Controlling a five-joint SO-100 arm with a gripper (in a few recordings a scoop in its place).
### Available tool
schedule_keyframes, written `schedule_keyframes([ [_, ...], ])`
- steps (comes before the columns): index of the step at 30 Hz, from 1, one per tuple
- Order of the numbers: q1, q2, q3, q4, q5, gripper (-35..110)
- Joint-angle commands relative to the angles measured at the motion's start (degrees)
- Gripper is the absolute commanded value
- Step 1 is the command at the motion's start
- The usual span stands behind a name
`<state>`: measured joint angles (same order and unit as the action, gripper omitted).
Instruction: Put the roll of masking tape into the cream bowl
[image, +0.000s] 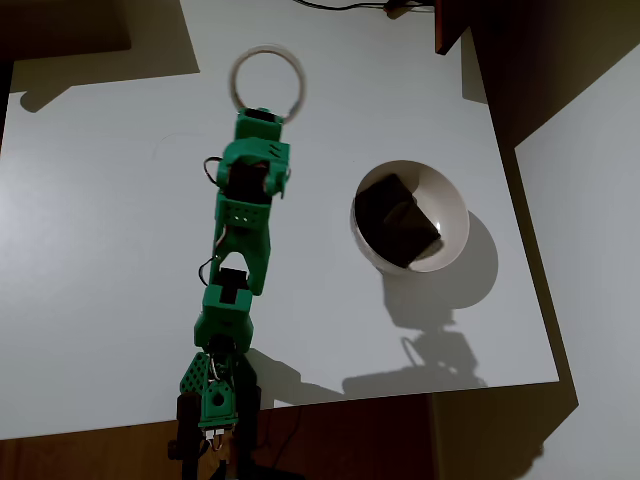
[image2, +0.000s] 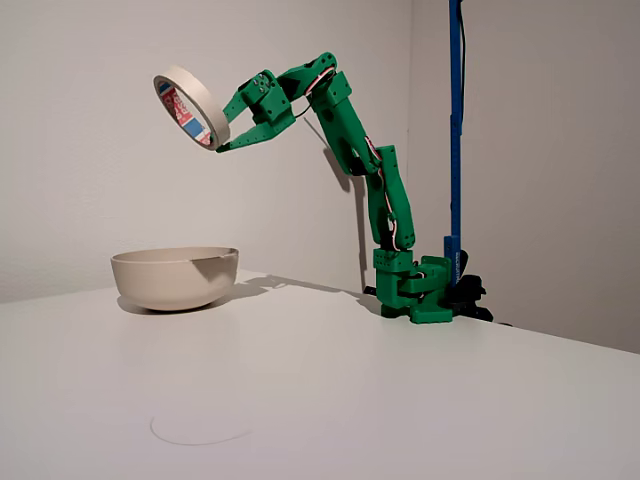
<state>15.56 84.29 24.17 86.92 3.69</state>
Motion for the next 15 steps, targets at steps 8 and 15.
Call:
schedule_keyframes([
  [8, 17.75, 9.49, -3.60, 0.35, -0.70, -8],
  [15, 29.44, 5.54, -3.60, -2.72, -2.20, -8],
])
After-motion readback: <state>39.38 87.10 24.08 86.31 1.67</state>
